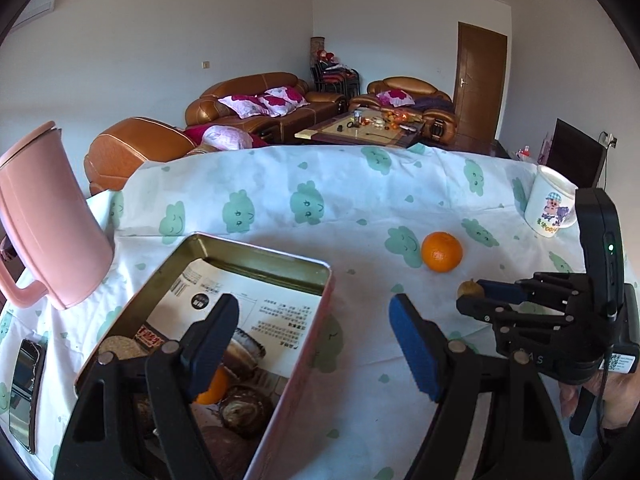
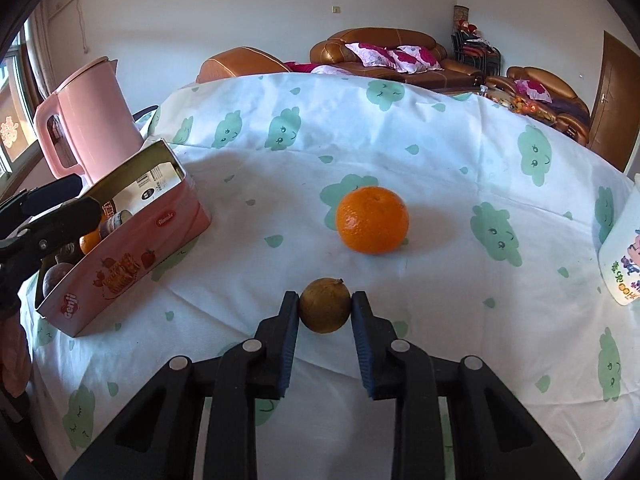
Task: Organize fruits
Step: 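Grasp the small tan fruit with the right tool while the left tool grasps an orange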
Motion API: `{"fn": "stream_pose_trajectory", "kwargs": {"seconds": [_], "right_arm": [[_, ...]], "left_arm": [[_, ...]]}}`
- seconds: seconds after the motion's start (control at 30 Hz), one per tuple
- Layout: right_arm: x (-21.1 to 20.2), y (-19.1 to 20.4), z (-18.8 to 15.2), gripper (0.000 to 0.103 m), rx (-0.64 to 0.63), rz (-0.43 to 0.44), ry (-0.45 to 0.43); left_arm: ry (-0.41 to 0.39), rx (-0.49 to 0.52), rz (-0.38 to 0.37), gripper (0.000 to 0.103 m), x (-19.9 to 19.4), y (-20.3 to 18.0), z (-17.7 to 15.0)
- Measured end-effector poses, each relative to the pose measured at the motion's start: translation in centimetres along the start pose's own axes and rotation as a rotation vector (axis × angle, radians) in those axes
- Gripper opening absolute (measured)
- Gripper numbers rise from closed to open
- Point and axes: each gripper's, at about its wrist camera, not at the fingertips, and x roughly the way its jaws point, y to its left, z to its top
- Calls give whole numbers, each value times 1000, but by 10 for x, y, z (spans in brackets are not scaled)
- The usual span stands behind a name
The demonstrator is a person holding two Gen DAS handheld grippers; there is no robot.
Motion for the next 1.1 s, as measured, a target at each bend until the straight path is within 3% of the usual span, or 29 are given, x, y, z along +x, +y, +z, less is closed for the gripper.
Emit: {"fn": "stream_pose_trajectory", "kwargs": {"seconds": [0.27,0.5,0.73,0.83,0.97,1.03,1.1], "right_arm": [[-7,-54,1,28,43,-130,-26],[-9,-79,-4,28,79,-151,-38],[-10,-85,-6,28,105,-136,-52],[-11,-86,-6,28,110,-134,-58],[-11,-85,-6,28,106,-143,-54],[-12,-82,-6,28,94,-155,-56],[-15,-80,-7,28,88,-165,-71]], "left_arm": [[75,11,-77,80,47,-50,21],[123,67,-127,79,93,-93,34],[165,83,-162,69,127,-114,40],[166,87,-192,50,132,-118,41],[149,118,-183,50,133,-121,39],[205,108,-198,50,142,-119,36],[199,80,-231,49,140,-113,36]]}}
